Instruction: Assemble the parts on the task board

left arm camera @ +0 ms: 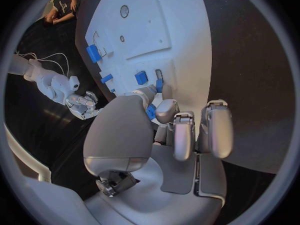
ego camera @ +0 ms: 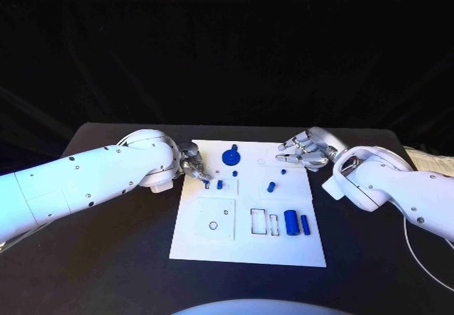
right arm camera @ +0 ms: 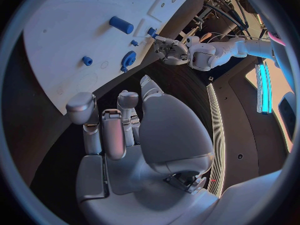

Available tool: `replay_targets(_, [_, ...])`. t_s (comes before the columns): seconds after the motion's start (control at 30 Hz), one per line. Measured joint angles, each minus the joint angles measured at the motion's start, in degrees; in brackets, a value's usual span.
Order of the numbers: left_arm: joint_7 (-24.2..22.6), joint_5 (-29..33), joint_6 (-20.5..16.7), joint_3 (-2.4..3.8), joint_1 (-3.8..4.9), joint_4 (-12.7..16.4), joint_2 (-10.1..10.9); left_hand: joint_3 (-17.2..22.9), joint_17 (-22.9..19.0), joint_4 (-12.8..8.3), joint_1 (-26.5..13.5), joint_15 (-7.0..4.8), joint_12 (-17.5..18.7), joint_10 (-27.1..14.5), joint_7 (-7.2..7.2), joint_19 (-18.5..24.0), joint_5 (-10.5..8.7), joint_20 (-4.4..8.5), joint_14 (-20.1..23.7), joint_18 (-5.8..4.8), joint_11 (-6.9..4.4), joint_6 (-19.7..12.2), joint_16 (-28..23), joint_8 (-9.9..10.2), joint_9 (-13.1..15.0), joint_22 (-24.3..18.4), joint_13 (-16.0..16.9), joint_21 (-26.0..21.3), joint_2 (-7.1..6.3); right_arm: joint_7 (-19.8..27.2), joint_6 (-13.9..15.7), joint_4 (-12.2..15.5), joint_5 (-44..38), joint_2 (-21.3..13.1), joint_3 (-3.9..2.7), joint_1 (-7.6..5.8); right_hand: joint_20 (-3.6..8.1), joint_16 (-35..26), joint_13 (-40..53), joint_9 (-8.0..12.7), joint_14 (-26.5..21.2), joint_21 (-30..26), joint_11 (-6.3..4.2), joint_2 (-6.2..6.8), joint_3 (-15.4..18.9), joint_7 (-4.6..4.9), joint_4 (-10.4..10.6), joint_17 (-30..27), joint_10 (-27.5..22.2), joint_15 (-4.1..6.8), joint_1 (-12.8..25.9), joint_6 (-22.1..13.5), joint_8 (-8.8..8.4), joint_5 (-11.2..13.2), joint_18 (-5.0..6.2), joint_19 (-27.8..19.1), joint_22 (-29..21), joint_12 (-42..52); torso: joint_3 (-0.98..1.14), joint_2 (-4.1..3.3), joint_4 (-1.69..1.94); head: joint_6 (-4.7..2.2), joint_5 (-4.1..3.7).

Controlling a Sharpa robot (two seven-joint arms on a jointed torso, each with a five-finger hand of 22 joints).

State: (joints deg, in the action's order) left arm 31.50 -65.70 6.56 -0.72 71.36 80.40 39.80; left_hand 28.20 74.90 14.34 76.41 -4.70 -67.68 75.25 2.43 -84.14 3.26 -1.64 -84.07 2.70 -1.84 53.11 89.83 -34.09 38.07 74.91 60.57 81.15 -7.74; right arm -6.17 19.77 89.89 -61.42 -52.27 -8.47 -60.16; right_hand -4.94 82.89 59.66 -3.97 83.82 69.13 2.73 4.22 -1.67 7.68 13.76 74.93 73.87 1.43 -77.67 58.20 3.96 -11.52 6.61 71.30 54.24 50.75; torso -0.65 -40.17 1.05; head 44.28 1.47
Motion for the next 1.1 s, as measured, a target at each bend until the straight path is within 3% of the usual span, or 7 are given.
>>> replay_targets(0.23, [0.0, -0.38, 1.21, 0.02, -0.03, 0.09, -0.02, 1.32, 0.0, -1.01, -0.74, 0.0, -0.09, 0.21, 0.0, 0.0, -0.04, 0.0, 0.0, 0.0, 0.17, 0.03, 0.0, 0.11, 0.03, 0.0, 0.17, 0.0, -0.74, 0.03, -0.02, 0.0, 0.09, 0.0, 0.0, 0.04, 0.0, 0.0, -0.01, 0.0, 0.0, 0.0, 0.0, 0.0, 0.0, 0.0, 0.0, 0.0, 0.0, 0.0, 0.0, 0.0, 0.0, 0.0, 0.0, 0.0, -0.05, 0.0, 0.03, -0.03, -0.01, 0.11, 0.01])
replay_targets(1.1, [0.2, -0.76, 5.23, 0.05, 0.07, -0.3, -0.45, 1.54, 0.04, -1.23, -0.72, 0.0, -0.22, 0.4, -0.07, 0.0, 0.0, 0.0, 0.0, 0.01, 0.0, 0.13, 0.0, -0.05, 0.05, 0.0, 0.25, 0.0, -0.71, 0.13, -0.1, -0.02, 0.29, -0.01, 0.0, 0.08, 0.0, 0.0, 0.04, 0.0, 0.0, 0.0, 0.0, 0.0, 0.0, 0.0, 0.0, -0.02, 0.0, 0.0, 0.0, 0.0, 0.0, 0.0, 0.0, 0.0, -0.04, 0.0, 0.07, -0.02, -0.02, 0.32, 0.09])
